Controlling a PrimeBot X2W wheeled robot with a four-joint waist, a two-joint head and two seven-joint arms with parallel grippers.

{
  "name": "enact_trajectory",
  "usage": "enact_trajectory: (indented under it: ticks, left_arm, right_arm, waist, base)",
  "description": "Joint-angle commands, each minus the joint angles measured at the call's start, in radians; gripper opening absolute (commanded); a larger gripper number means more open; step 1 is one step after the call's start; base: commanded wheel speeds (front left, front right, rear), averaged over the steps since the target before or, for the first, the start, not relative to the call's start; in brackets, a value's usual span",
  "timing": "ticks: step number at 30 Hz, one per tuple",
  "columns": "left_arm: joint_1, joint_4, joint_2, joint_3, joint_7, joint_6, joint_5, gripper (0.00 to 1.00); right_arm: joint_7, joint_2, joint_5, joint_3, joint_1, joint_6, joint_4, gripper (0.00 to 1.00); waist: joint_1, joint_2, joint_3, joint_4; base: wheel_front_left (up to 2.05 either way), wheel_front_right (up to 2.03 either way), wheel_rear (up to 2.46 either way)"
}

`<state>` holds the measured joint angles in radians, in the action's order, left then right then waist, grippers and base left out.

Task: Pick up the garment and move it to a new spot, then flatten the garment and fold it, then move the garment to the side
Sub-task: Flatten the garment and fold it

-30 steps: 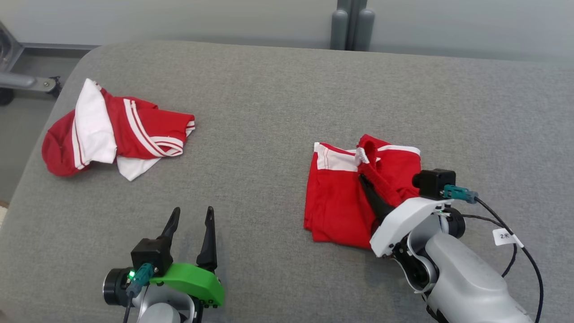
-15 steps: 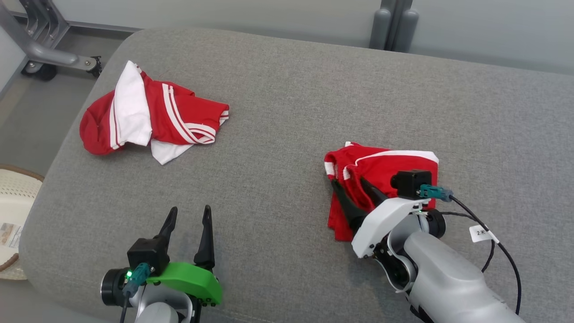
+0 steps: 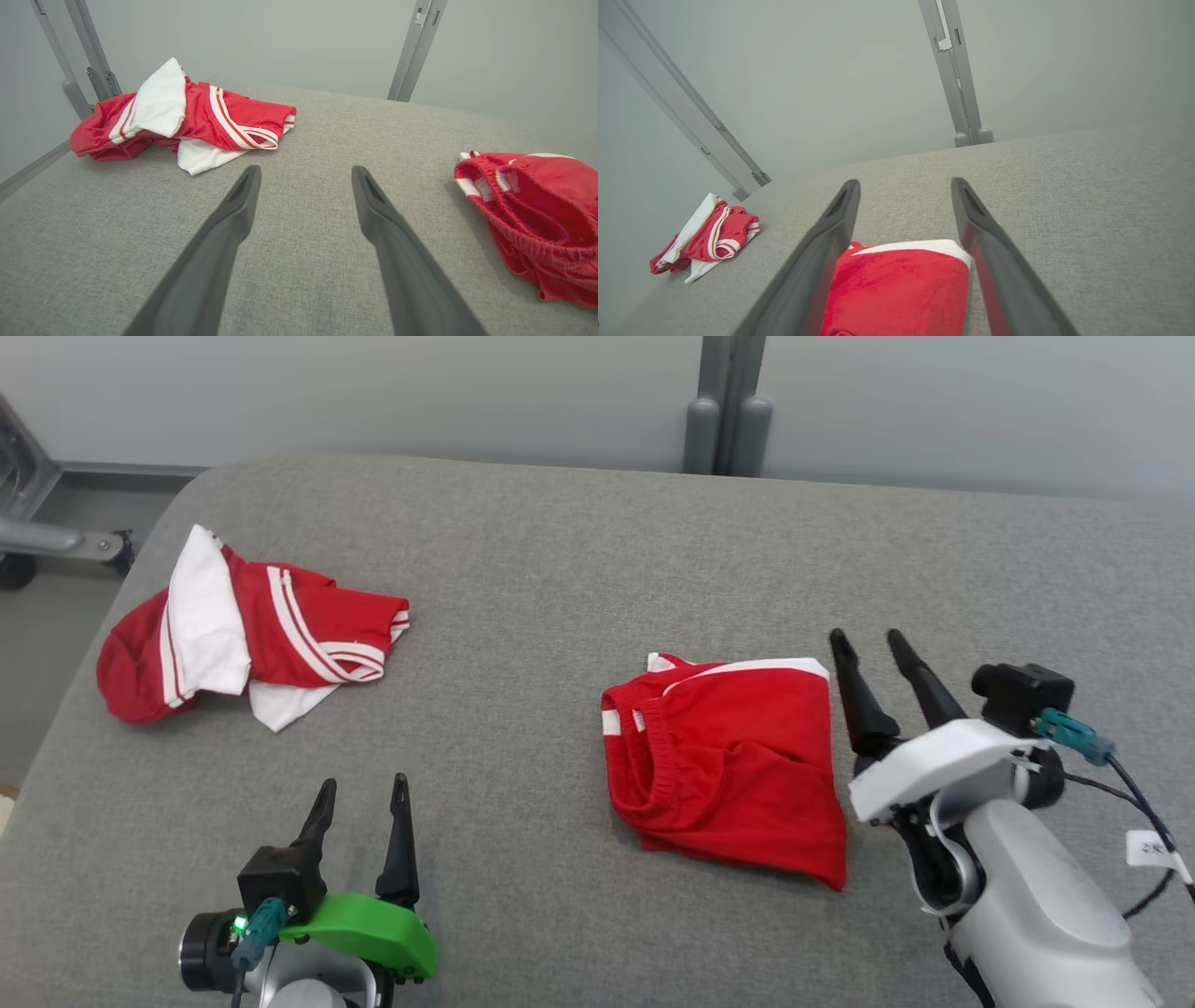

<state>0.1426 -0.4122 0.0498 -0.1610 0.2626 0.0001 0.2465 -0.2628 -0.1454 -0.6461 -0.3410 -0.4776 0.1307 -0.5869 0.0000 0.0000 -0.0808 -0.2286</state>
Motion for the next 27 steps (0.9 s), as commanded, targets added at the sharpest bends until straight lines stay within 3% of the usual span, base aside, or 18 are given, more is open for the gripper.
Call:
enact_trajectory:
  ticks: [1,5,9,16,27]
  left_arm:
    - [-0.018,0.006,0.003,0.012,0.003,-0.003,-0.013,1.0]
    - [-0.031,0.015,0.002,0.032,0.003,-0.001,-0.024,1.0]
    - [-0.042,0.024,0.003,0.06,0.003,0.004,-0.037,1.0]
    - [-0.071,0.027,0.003,0.102,0.003,0.005,-0.046,1.0]
    - [-0.101,0.02,0.003,0.131,0.003,-0.01,-0.074,1.0]
  right_arm:
    - [-0.002,-0.001,0.063,0.078,0.054,0.0,0.032,1.0]
    - [-0.002,0.009,0.257,0.234,0.144,0.0,0.127,1.0]
    - [-0.002,0.045,0.385,0.309,0.212,0.0,0.187,1.0]
    - [-0.002,0.076,0.451,0.348,0.296,0.0,0.232,1.0]
    - [-0.002,0.086,0.475,0.342,0.353,0.0,0.232,1.0]
  waist:
    - [0.0,0.0,0.044,0.057]
    - [0.0,0.0,0.056,0.108]
    - [0.0,0.0,0.063,0.157]
    - [0.0,0.0,0.085,0.217]
    - [0.0,0.0,0.106,0.222]
  base:
    - [0.0,0.0,0.0]
    - [0.0,0.0,0.0]
    - [0.0,0.0,0.0]
    - [0.0,0.0,0.0]
    - [0.0,0.0,0.0]
